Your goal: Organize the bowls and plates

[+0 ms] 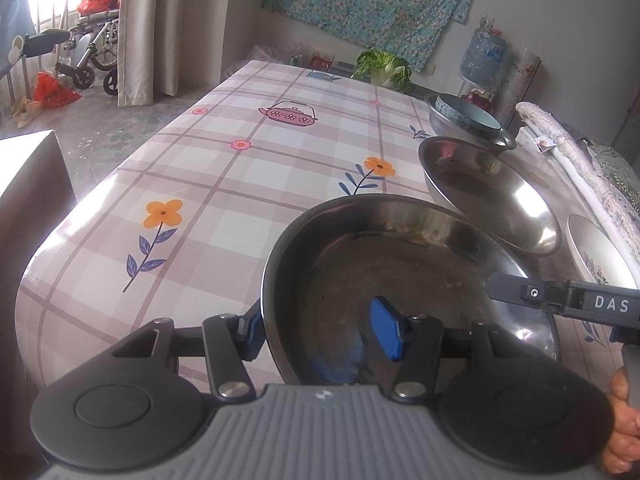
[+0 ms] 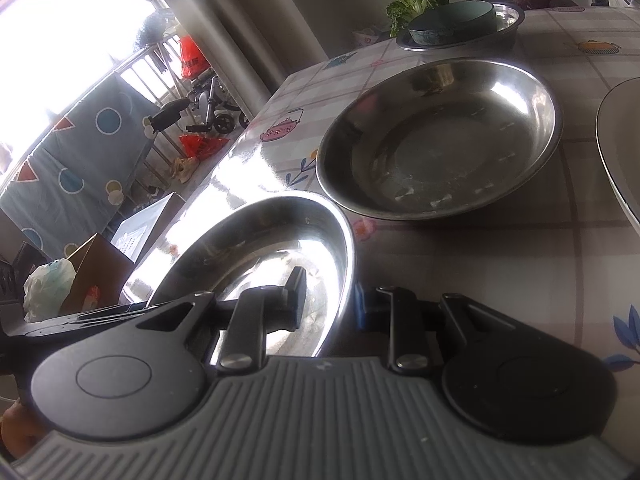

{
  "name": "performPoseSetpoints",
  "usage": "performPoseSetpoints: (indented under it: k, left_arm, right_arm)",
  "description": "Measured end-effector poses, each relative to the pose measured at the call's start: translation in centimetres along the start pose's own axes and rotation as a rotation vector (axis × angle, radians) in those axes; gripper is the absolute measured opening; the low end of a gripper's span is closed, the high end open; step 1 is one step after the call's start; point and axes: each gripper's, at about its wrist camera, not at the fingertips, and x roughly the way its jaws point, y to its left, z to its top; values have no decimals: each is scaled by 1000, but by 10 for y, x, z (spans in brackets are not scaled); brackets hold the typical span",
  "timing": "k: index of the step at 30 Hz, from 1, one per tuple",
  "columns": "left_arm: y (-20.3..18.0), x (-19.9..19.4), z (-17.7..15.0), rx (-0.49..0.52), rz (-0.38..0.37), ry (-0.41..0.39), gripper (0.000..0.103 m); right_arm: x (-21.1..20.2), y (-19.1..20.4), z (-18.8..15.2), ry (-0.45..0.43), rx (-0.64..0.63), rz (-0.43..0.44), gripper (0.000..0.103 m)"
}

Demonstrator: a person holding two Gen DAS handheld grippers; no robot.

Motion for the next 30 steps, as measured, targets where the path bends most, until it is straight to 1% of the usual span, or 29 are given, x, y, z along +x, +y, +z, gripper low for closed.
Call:
performPoseSetpoints:
  k: [30]
  left_arm:
    - [4,-13,-1,-16,-13,-49,55]
  right_arm:
    - [-6,6,1,-16,-20,9,23]
